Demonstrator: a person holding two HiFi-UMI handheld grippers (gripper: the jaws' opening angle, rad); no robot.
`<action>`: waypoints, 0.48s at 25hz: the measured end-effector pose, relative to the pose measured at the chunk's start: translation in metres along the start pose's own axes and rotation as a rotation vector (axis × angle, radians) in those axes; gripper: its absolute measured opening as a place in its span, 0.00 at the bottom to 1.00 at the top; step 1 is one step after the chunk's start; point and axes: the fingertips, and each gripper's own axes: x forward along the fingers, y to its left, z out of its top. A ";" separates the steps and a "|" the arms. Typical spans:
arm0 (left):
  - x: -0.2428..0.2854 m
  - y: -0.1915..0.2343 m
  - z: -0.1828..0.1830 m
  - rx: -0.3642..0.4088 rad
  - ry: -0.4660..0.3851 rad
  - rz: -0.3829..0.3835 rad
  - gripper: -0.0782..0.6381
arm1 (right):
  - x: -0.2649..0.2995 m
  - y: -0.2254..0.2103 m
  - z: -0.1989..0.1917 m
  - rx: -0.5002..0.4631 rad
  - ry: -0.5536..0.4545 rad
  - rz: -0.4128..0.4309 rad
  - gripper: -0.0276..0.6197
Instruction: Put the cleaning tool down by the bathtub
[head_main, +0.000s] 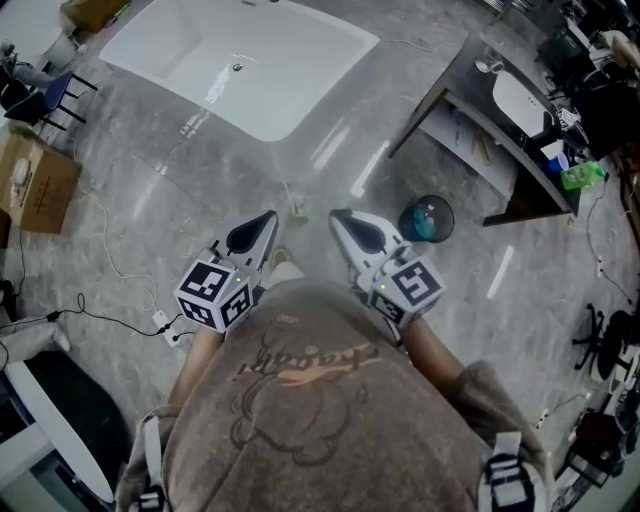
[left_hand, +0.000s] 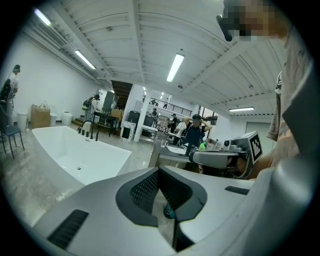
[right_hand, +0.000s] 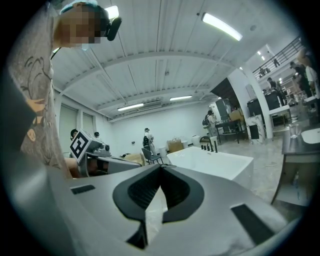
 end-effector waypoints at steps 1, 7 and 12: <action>-0.001 0.000 -0.002 -0.004 0.001 0.004 0.11 | 0.000 0.001 -0.001 -0.002 0.000 0.004 0.05; -0.005 0.002 -0.015 -0.035 0.009 0.023 0.11 | 0.004 0.003 -0.006 0.005 0.004 0.015 0.05; -0.007 0.004 -0.021 -0.045 0.010 0.029 0.11 | 0.005 0.001 -0.010 0.012 0.010 0.017 0.05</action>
